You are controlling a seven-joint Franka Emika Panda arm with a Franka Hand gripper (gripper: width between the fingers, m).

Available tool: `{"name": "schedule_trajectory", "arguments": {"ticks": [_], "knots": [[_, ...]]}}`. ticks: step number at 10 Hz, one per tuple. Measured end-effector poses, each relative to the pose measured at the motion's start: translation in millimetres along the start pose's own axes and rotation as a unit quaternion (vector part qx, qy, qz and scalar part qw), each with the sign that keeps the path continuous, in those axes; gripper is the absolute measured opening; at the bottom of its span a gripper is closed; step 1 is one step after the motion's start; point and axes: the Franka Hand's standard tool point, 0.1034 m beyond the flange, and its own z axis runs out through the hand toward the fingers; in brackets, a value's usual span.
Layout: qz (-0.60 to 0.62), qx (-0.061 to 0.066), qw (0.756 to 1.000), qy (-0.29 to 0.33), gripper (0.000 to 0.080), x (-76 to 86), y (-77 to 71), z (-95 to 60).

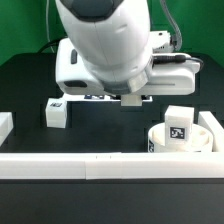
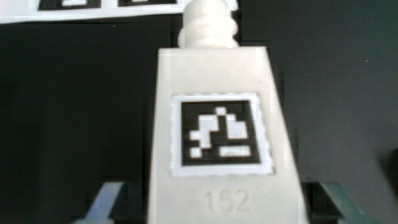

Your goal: Assemble stool

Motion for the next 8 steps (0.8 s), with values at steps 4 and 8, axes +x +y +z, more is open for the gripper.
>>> {"name": "schedule_trajectory", "arguments": {"ticks": [4, 8], "knots": [[0.016, 0.021, 0.991, 0.133, 0.0337, -8.9, -25.6, -31.6], [0.012, 0.023, 0.966, 0.256, 0.0337, -2.0, -31.6, -46.9]]}}
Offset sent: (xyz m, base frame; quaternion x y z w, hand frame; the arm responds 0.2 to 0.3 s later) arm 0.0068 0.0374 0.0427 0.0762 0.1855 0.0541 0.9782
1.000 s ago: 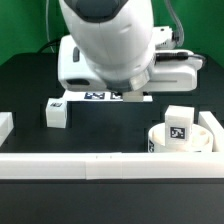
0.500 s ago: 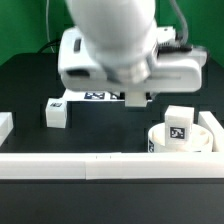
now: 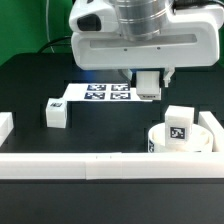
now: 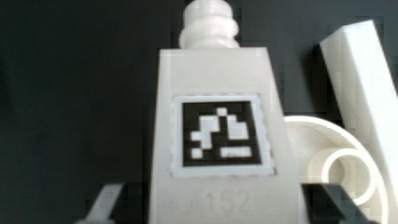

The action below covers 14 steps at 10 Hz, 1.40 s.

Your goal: Assemble stool

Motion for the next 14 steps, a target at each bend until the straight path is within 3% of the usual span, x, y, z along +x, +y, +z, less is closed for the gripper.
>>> {"name": "schedule_trajectory", "arguments": {"ticks": [1, 5, 10, 11, 12, 13, 14], "knots": [[0.001, 0.001, 1.0, 0.029, 0.0337, 1.2, -2.4, -1.7], [-0.002, 0.015, 0.985, 0.169, 0.0337, -4.4, -38.5, -26.0], [-0.016, 0.022, 0.936, 0.35, 0.0337, 2.7, -44.6, -23.1], [-0.009, 0.032, 0.929, 0.367, 0.0337, -2.2, -59.9, -22.9], [-0.011, 0.047, 0.917, 0.397, 0.0337, -9.4, -84.3, -25.4], [-0.025, 0.042, 0.918, 0.392, 0.0337, -16.2, -95.8, -19.7], [-0.027, 0.038, 0.918, 0.394, 0.0337, -14.7, -92.5, -21.0]]}}
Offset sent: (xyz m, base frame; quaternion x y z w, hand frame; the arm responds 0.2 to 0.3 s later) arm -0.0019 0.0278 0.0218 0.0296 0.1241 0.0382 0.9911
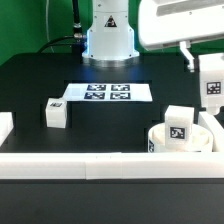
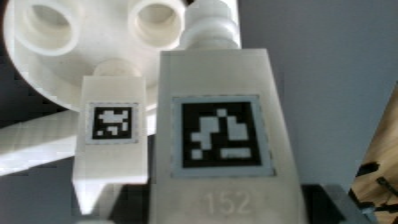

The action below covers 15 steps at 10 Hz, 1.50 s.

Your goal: Assemble stool

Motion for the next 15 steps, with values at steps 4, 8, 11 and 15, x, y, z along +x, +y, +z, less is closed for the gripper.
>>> {"name": "schedule_trajectory", "arguments": {"ticks": [4, 8, 11, 15], "knots": [[-0.027, 0.004, 0.999, 0.025, 0.0337, -1.6, -4.9, 1.1], [-0.044, 0.005, 0.996, 0.072, 0.0337, -9.9, -4.3, 9.1], [-0.097, -0.005, 0.993, 0.063, 0.0337, -13.7, 3.4, 12.1], [-0.111, -0.011, 0.992, 0.053, 0.0337, -20.5, 9.7, 18.6]]}}
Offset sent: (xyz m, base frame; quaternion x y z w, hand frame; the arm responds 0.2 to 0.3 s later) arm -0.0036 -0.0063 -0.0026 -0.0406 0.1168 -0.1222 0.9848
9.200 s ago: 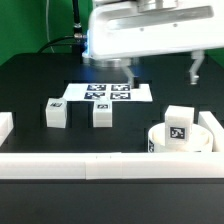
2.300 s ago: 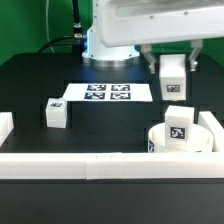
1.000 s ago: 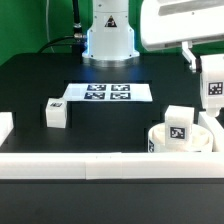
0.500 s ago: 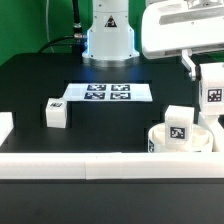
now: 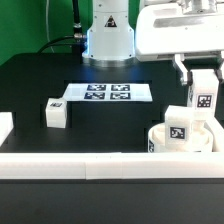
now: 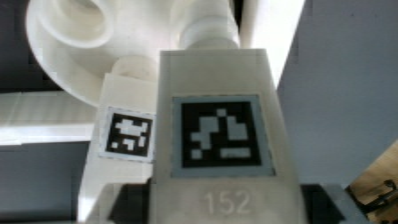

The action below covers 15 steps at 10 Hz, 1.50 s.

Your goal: Assemble stool

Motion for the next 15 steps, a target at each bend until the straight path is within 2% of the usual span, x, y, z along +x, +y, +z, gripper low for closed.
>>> {"name": "schedule_trajectory", "arguments": {"ticks": [4, 7, 10, 15], "knots": [[-0.003, -0.002, 1.0, 0.001, 0.0337, 12.5, 4.3, 8.7], [-0.003, -0.002, 1.0, 0.001, 0.0337, 12.0, 4.4, 8.9], [0.002, -0.005, 1.0, 0.003, 0.0337, -1.7, -3.3, 13.5], [0.005, -0.007, 1.0, 0.013, 0.0337, -4.0, -3.6, 12.6]]}}
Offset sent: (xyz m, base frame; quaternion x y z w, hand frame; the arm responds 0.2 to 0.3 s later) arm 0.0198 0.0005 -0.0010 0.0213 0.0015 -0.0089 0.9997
